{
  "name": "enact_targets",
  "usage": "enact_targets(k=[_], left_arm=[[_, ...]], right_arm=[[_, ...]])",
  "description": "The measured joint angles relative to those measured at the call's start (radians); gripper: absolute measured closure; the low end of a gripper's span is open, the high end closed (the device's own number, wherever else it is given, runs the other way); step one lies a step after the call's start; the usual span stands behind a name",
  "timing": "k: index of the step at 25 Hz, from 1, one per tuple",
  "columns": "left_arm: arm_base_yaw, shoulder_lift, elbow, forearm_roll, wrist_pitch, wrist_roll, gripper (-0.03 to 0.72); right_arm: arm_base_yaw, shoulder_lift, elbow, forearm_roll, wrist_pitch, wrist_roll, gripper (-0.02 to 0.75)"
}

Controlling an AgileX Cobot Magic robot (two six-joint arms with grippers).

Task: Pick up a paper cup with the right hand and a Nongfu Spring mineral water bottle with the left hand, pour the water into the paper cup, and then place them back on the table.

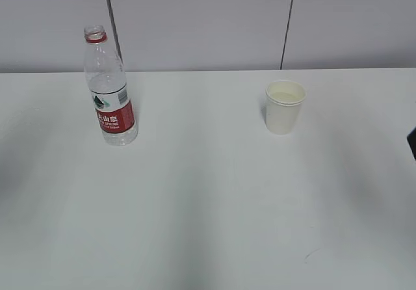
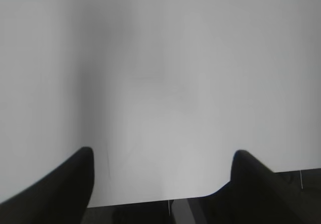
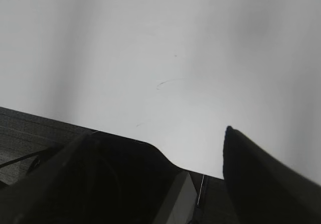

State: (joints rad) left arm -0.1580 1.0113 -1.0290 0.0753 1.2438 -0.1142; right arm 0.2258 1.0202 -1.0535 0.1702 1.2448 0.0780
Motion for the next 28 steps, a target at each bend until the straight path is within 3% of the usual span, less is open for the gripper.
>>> enact_targets(k=[19, 28], left_arm=[[0.0, -0.665, 0.317, 0.028, -0.001, 0.015, 0.188], [0.0, -0.964, 0.363, 0.003, -0.001, 0.024, 0.189]], right_arm=[[0.0, -0.615, 0.35, 0.003, 0.014, -0.067, 0.155], [0.0, -0.85, 0.529, 0.003, -0.13, -0.139, 0.154]])
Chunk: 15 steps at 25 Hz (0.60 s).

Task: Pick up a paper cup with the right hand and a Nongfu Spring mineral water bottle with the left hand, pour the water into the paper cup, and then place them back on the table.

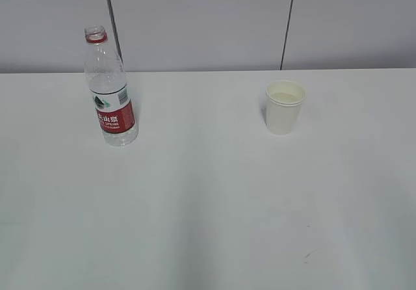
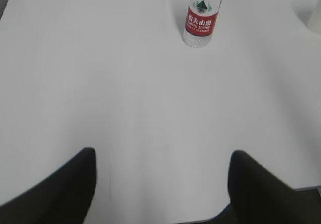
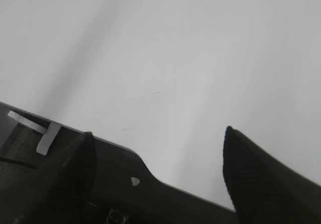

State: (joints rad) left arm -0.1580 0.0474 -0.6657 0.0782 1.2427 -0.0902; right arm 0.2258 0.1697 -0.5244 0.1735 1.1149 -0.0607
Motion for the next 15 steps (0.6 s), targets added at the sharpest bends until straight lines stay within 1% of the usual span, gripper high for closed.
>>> enact_targets(k=[3, 8, 15], left_arm=[[0.0, -0.061, 0.03, -0.003, 0.004, 0.014, 0.189], [0.0, -0.067, 0.112, -0.029, -0.007, 0.051, 0.189], [0.0, -0.067, 0.156, -0.044, -0.118, 0.067, 0.193]], right_arm=[[0.0, -0.046, 0.003, -0.001, -0.016, -0.017, 0.154], [0.0, -0.076, 0.01, -0.008, -0.003, -0.035, 0.154], [0.0, -0.094, 0.017, -0.03, 0.019, -0.041, 0.155]])
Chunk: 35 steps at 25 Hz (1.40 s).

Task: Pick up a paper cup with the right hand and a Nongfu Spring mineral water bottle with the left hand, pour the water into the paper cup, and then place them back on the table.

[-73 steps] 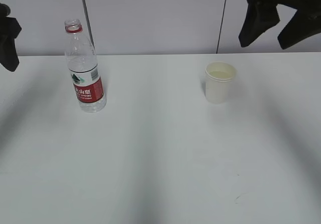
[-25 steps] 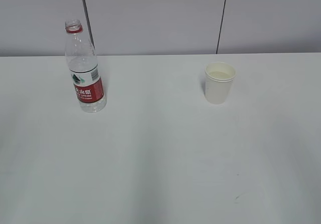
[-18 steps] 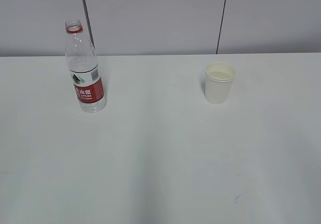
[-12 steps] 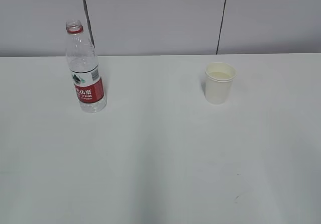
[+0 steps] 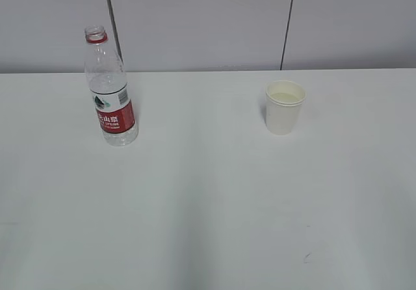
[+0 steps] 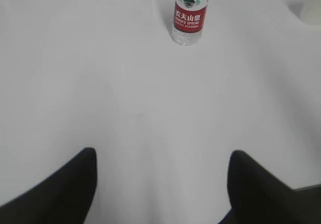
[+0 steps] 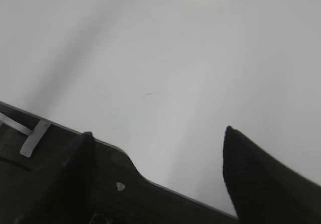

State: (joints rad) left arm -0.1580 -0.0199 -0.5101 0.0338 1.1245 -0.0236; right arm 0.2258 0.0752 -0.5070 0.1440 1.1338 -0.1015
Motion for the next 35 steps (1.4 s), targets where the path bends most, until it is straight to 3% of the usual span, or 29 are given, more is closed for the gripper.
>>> enact_targets(k=[5, 18, 24, 35], left_arm=[[0.0, 0.0, 0.003, -0.034, -0.006, 0.024, 0.197], [0.0, 0.0, 0.003, -0.034, -0.009, 0.024, 0.197], [0.0, 0.0, 0.003, 0.024, -0.011, 0.024, 0.198], [0.0, 0.0, 0.003, -0.009, -0.011, 0.024, 0.2]], right_arm=[[0.0, 0.0, 0.004, -0.007, 0.006, -0.02, 0.155], [0.0, -0.087, 0.004, -0.014, 0.006, -0.03, 0.155], [0.0, -0.093, 0.004, -0.066, 0.009, -0.031, 0.155], [0.0, -0.093, 0.004, -0.071, 0.009, -0.032, 0.155]])
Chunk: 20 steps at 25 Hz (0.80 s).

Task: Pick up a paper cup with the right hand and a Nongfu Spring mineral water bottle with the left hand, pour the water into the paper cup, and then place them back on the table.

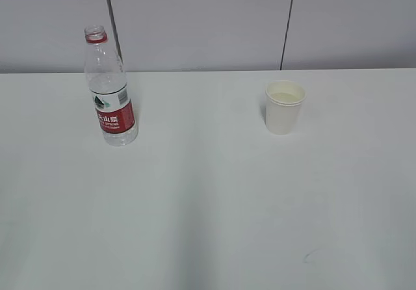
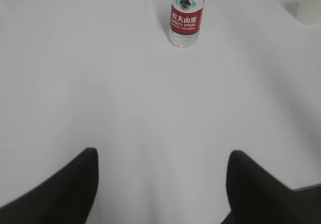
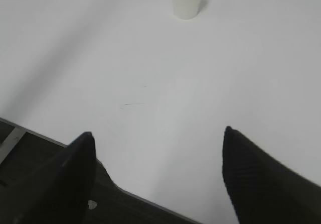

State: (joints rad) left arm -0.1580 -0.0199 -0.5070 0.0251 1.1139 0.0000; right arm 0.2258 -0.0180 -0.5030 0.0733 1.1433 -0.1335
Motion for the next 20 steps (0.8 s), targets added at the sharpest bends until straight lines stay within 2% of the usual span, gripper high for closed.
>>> enact_targets(k=[4, 9, 15, 20], left_arm=[[0.0, 0.0, 0.0, -0.009, 0.0, 0.0, 0.2], [0.008, 0.0, 0.0, -0.012, 0.0, 0.0, 0.205], [0.107, 0.0, 0.0, -0.013, 0.0, 0.0, 0.218], [0.118, 0.0, 0.0, -0.013, 0.0, 0.0, 0.219]], right_arm=[[-0.017, 0.0, 0.0, -0.002, 0.0, -0.002, 0.155], [-0.099, 0.0, 0.0, -0.002, 0.0, -0.002, 0.155], [-0.121, 0.0, 0.0, -0.002, 0.0, -0.002, 0.155], [-0.122, 0.0, 0.0, -0.002, 0.0, -0.002, 0.155]])
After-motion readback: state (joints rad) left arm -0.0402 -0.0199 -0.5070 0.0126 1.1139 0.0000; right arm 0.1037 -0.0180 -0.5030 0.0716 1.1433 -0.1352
